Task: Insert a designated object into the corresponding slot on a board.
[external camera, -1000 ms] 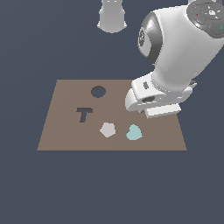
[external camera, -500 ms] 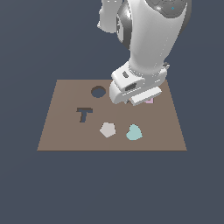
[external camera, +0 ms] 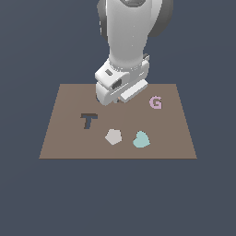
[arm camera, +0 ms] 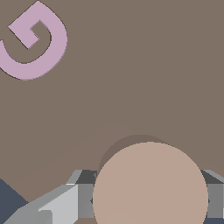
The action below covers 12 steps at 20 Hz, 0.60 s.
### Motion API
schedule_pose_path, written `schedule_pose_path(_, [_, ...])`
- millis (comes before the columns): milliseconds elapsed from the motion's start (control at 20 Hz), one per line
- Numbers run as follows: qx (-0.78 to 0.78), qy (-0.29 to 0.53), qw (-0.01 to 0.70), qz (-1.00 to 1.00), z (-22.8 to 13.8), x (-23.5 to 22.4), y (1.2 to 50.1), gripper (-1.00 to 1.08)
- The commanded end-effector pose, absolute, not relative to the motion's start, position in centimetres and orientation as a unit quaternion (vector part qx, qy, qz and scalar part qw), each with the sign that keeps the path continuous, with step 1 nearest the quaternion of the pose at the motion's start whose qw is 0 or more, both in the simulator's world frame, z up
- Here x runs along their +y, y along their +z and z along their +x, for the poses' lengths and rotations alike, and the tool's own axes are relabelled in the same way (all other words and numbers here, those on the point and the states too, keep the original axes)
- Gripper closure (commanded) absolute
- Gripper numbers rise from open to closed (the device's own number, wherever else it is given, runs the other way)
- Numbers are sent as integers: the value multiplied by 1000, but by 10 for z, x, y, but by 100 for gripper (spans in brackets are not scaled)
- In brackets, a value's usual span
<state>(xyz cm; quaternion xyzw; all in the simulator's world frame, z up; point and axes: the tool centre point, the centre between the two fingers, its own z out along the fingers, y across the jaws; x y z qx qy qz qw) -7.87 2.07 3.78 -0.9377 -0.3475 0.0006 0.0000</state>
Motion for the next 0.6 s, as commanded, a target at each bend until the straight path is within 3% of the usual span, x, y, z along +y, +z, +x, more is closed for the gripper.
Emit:
schedule_pose_path(0, [-374,0,0,-927,-83,5,39,108])
schedule_pose_path(550, [-448,0,0,-894,-88,-42,40,108])
